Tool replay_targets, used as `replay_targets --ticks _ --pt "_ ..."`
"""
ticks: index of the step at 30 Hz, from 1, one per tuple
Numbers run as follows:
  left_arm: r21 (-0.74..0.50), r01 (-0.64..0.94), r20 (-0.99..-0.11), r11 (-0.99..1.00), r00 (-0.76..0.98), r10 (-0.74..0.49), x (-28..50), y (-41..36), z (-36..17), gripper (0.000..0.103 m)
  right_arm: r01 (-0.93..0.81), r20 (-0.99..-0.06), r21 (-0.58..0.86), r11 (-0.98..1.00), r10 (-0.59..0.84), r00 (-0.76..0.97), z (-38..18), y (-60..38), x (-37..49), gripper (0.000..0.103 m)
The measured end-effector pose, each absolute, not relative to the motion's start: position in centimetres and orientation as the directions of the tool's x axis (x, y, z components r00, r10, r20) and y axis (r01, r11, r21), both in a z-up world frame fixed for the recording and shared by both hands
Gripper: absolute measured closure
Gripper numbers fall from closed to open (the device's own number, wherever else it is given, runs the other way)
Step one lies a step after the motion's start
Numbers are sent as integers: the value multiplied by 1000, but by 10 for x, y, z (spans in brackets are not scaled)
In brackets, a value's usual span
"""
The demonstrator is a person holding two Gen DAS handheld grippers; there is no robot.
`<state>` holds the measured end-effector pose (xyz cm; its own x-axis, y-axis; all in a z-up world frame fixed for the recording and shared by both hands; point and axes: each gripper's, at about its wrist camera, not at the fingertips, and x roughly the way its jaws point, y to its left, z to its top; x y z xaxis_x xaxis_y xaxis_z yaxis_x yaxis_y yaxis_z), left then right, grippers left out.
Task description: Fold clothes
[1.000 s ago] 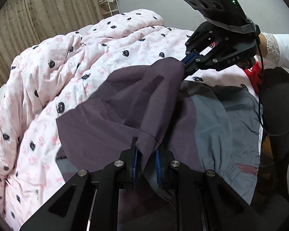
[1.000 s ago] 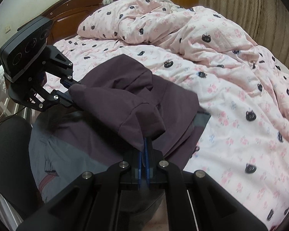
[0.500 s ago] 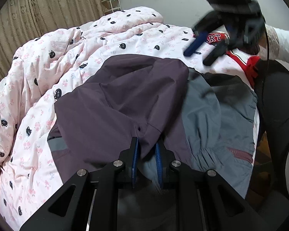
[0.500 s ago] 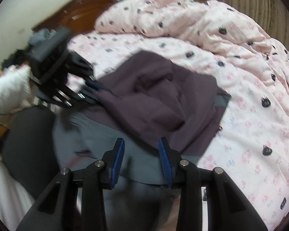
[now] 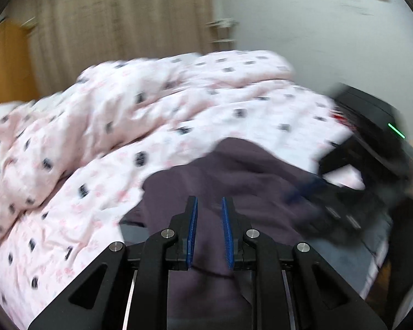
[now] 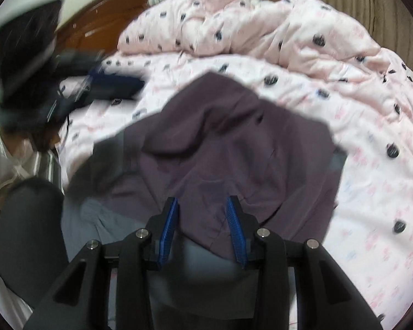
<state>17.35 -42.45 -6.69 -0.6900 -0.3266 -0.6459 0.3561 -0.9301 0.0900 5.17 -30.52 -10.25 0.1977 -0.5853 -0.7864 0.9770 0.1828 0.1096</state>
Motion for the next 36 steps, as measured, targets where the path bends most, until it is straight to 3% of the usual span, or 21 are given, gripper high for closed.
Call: replay_targets --ticks 5,11,19,21,24,29,36 --pt "38 489 -720 -872 -592 -363 149 -450 -110 87 981 -800 62 182 -578 158 -125 -295 62 65" --pt "58 544 -783 -837 -496 -376 155 -449 -155 87 978 -813 41 203 -563 151 -142 -292 66 65" --pt "-11 493 -703 -870 -622 -344 173 -433 -113 85 970 -763 145 196 -602 235 -119 -289 49 65" --pt "-23 460 -694 -888 -647 -317 176 -423 -106 76 967 -714 182 180 -651 256 -99 -289 36 65" --pt "-2 416 -711 -909 -640 -291 176 -408 -111 69 971 -662 197 135 -712 233 -75 -297 15 65" --pt "17 424 -762 -905 -581 -287 173 -406 -141 69 981 -688 183 57 -706 169 -81 -324 -1 65" --pt "8 421 -749 -907 -598 -285 178 -406 -149 69 986 -742 163 -39 -663 97 -104 -356 -18 65"
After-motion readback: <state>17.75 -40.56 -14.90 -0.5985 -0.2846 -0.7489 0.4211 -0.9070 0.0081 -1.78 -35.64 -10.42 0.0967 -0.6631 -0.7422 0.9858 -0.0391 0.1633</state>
